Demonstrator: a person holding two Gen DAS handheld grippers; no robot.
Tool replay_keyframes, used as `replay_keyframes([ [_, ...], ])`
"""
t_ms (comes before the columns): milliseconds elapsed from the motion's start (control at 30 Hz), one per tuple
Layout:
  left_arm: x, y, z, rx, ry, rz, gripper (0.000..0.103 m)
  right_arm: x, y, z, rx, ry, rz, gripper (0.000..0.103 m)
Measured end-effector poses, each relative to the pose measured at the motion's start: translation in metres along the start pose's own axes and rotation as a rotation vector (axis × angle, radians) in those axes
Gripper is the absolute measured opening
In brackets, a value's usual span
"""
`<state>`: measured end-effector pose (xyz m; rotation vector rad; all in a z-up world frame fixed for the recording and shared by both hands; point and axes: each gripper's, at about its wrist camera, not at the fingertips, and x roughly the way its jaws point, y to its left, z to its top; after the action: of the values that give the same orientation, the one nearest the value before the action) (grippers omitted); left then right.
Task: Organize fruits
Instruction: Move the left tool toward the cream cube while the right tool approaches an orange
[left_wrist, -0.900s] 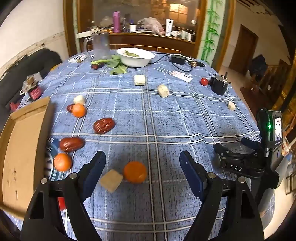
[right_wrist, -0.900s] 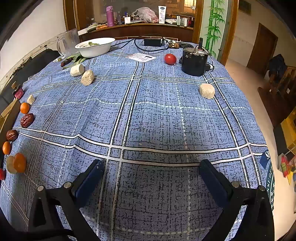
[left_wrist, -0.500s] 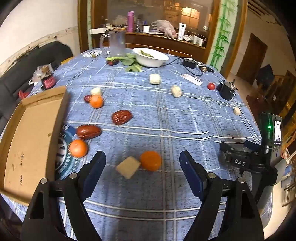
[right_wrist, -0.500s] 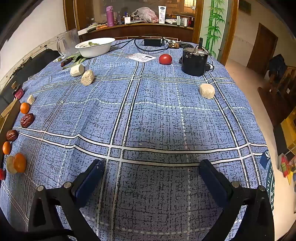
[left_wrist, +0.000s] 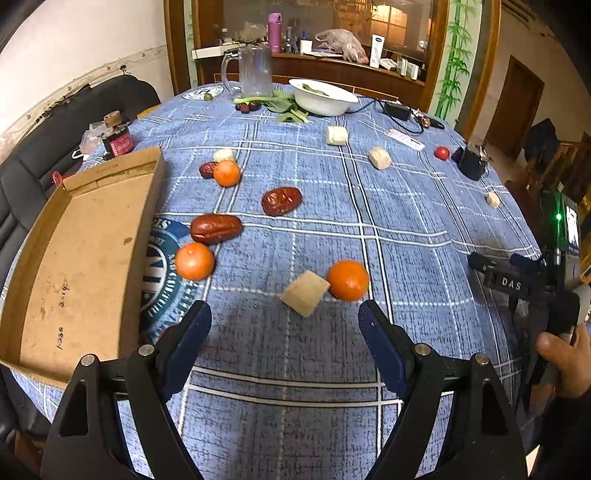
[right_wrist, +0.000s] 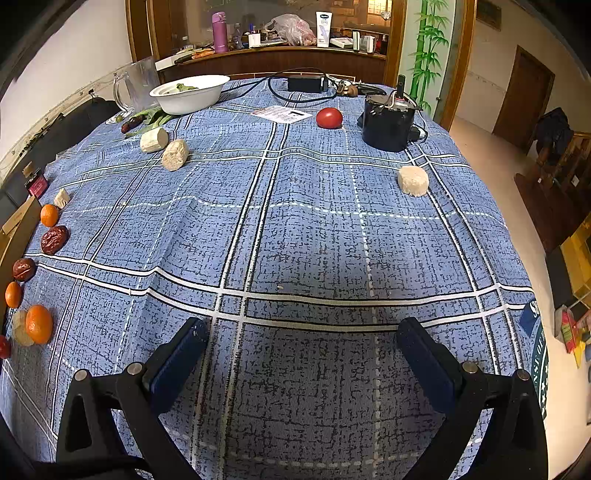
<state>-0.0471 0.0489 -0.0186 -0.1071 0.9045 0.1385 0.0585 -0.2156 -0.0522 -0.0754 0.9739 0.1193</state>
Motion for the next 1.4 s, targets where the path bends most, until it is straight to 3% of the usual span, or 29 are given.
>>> replay_keyframes([
  [133, 0.003, -0.007, -0.003, 0.017, 0.011, 0.001, 0.082, -0.002, 0.005, 0.008, -0.033, 0.038, 0.023, 0.103],
  [233, 0.001, -0.01, -0.003, 0.024, 0.009, 0.0, 0.082, -0.02, 0.003, 0.006, 0.017, -0.013, 0.053, 0.103],
  [333, 0.0, -0.012, -0.004, 0.02, 0.01, -0.003, 0.082, -0.037, -0.001, 0.01, 0.102, -0.057, 0.191, 0.103],
  [433, -0.001, -0.012, -0.004, 0.016, 0.014, -0.004, 0.082, -0.043, 0.002, 0.014, 0.175, -0.017, 0.382, 0.102],
  [533, -0.001, -0.014, -0.004, 0.017, 0.016, 0.0, 0.082, -0.048, 0.015, 0.018, 0.152, 0.03, 0.456, 0.102],
  [567, -0.002, -0.013, -0.004, 0.017, 0.016, 0.001, 0.082, -0.052, 0.022, 0.02, 0.122, 0.028, 0.437, 0.102],
  [700, -0.003, -0.012, -0.004, 0.016, 0.015, 0.01, 0.082, -0.072, 0.056, 0.021, -0.097, -0.029, 0.222, 0.103],
  [833, -0.007, -0.008, -0.006, 0.016, 0.007, 0.019, 0.082, -0.088, 0.085, 0.017, -0.284, -0.088, 0.113, 0.103],
  [1067, -0.01, -0.003, -0.008, 0.012, 0.013, 0.026, 0.082, -0.095, 0.114, 0.014, -0.446, -0.134, 0.109, 0.103],
  [1400, -0.006, 0.0, -0.015, 0.019, 0.037, 0.034, 0.082, -0.094, 0.125, 0.013, -0.496, -0.131, 0.143, 0.103],
])
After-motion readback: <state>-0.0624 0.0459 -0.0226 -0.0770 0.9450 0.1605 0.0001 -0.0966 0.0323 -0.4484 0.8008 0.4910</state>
